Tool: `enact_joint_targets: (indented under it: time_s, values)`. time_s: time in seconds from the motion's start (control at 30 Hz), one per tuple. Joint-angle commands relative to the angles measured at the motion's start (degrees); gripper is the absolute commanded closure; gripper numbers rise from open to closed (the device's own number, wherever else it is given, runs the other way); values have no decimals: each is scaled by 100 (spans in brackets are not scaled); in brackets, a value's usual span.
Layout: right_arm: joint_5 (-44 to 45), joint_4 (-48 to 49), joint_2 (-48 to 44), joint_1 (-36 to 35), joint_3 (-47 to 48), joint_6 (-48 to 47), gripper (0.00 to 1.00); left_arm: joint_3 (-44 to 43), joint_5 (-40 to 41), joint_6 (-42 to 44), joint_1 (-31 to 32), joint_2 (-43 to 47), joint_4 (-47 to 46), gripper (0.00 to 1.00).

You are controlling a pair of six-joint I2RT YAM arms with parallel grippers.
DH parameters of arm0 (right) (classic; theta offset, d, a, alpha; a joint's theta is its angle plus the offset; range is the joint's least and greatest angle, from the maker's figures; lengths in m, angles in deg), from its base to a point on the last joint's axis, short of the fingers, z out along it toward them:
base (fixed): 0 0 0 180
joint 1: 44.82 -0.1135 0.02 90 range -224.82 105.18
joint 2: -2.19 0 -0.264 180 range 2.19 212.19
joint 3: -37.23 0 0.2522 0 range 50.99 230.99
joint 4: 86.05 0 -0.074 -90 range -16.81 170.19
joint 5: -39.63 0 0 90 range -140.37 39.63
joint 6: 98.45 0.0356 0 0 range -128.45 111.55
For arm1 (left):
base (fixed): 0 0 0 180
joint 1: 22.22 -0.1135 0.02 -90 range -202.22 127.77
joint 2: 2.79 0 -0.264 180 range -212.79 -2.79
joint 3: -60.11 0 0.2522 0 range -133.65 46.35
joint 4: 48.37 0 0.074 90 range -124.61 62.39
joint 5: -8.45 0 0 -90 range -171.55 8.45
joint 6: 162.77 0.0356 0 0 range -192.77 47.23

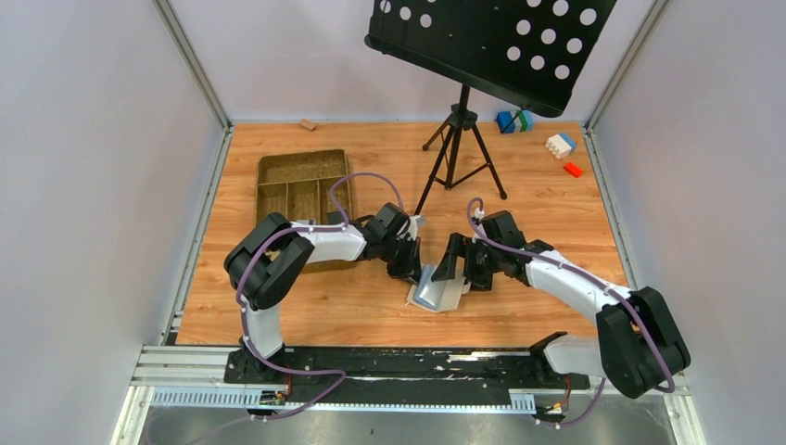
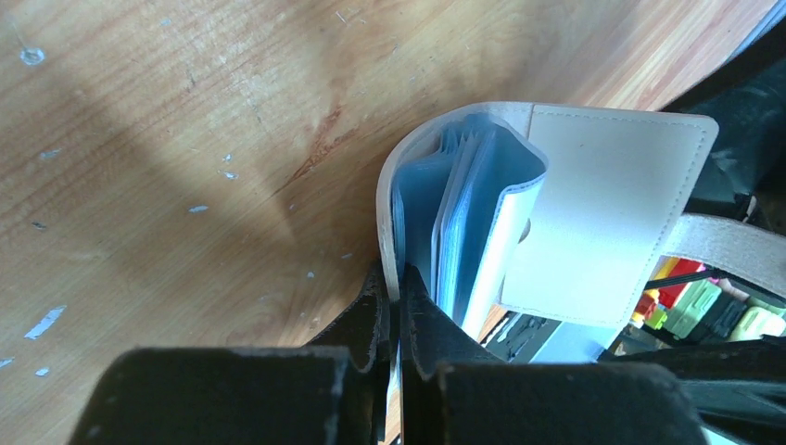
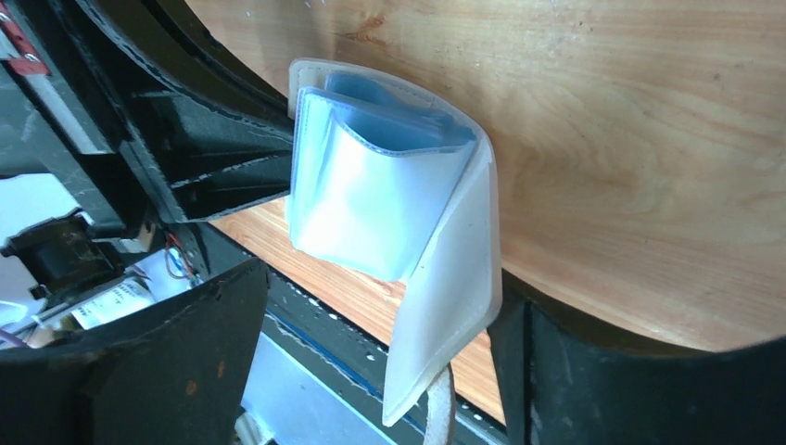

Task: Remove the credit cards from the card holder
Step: Remove the credit card from the card holder.

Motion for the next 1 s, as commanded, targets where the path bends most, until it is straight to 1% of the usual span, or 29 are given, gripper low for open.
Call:
enact_joint_targets:
  time_s: [0.0,0.13,0.43,0.53,0.7,0.8,0.97]
  values:
    - [-343,275,151,-17,-32,-81,8,-22,-140,-106,53,319,-54,100]
    - [-488,441,365,-86,-10,-39,6,-33,-276,-317,62,428,-146,100]
    - [-222,416,557,-385,116,97,6,118,-513,-717,62,599,-465,100]
    - [-162,458,577,-451,112,168,12,164,-549,-730,62,617,-516,100]
    - [-106,446,596,-465,108,200,30,159,-539,-680,62,619,-485,100]
    - [-68,400,572,-463,108,205,39,157,-529,-632,62,625,-422,100]
    - [194,59,554,-459,148,234,46,158,-491,-569,62,716,-332,100]
